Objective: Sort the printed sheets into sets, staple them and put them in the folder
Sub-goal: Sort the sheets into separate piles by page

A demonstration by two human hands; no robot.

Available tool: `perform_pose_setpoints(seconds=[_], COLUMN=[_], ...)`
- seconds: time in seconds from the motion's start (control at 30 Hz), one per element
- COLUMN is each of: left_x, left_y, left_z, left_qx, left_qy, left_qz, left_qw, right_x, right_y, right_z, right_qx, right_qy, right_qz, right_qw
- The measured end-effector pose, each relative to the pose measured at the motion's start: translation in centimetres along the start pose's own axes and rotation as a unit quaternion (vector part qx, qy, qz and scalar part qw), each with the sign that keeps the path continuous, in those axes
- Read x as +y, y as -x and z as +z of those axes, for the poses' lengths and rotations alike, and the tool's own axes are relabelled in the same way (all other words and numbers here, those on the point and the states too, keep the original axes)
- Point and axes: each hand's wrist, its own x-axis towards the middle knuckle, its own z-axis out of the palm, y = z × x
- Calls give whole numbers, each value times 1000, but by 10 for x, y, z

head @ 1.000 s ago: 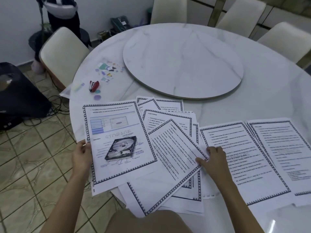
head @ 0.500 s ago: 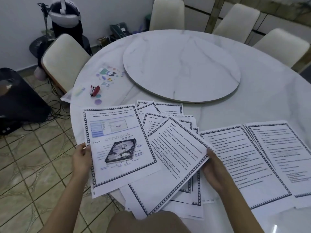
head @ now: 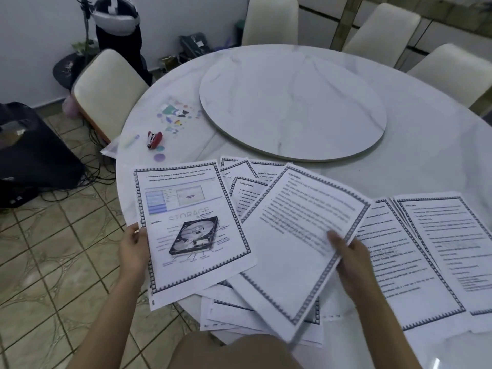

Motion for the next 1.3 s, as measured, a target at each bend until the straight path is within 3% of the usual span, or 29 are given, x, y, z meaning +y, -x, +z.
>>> perform_pose_setpoints(seconds=[0.13,0.3,0.43,0.63,0.87,1.3], left_x=[0,-4,-1,6,6,34], left_y=[1,-7,-18,-33,-29,-5], left_z=[0,-2,-9,-18,-13,17], left_qx=[3,-4,5,-5,-21,-87], left_qy=[-5,1,-13,-38,-56,-24], left_qz=[3,-6,-15,1,15,51], left_qw=[1000,1000,1000,999,998,995], right_x=[-36,-56,-57,-59,-70,-78], right_y=[-21,-40,-55,-57,-48,-60], right_z=[-38,-73,-92,-89,-72,-12], right_qx=[18,46,114,152,109,36], right_qy=[16,148,269,360,286,133], right_qz=[-1,2,-28,-62,-111,-99], right_qw=[1000,988,956,918,945,986])
